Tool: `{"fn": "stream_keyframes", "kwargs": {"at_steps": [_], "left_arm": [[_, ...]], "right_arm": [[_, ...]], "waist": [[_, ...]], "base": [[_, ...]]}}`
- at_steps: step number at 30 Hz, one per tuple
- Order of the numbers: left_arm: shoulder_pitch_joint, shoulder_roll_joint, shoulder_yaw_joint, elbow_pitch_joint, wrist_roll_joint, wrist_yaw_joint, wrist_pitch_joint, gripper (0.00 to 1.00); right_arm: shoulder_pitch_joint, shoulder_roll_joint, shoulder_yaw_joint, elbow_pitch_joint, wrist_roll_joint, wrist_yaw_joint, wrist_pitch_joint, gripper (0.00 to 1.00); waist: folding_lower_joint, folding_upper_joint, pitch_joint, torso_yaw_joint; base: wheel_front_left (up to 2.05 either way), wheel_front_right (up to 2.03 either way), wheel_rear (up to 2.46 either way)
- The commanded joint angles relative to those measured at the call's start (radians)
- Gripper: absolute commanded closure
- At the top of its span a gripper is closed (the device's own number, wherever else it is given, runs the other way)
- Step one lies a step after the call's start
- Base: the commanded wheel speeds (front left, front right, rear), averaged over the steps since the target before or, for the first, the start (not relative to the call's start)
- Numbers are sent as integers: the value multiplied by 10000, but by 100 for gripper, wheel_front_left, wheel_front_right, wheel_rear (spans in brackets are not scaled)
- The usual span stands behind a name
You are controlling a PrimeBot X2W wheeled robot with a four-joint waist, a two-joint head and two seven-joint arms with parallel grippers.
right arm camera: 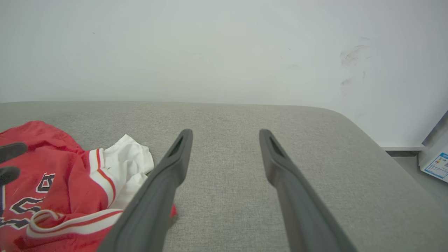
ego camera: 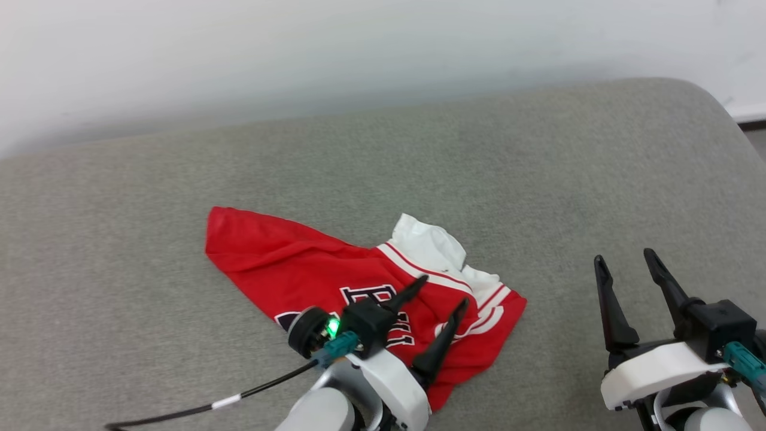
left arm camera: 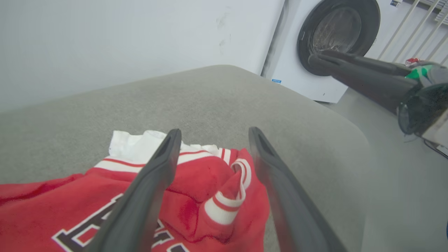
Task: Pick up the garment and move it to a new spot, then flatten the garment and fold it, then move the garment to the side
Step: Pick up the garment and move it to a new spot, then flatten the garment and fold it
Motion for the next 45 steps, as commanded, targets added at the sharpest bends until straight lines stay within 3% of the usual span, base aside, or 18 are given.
{"fn": "stream_keyframes", "kwargs": {"at_steps": [1,8,16,25,39,45], "left_arm": [[-91,-26,228,-177,-44,197,-403,0],[98,101,1656,-564,-258,1440,-1264,0],[1307,977,3431,-987,-472,2459,-1439,0],[2792,1630,3416,-1591,-225,2610,-1220,0],[2941,1654,3307,-1916,-320,2698,-1175,0],[2668,1613,3248,-2021,-231,2707,-1201,0]], "right_arm": [[138,9,-72,-17,-33,-7,53,0],[575,9,-388,-170,-65,-7,307,0],[949,8,-495,-247,-14,-7,446,0],[1417,9,-399,-268,136,-7,609,0],[1486,8,-381,-261,319,-7,742,0],[1214,8,-1032,340,838,-7,1585,0]], "waist": [[0,0,-392,409],[0,0,-1085,1187],[0,0,-1421,1646],[0,0,-1742,1606],[0,0,-1738,1529],[0,0,-1547,1675]], "base": [[0,0,0],[0,0,0],[0,0,0],[0,0,0],[0,0,0],[0,0,0]]}}
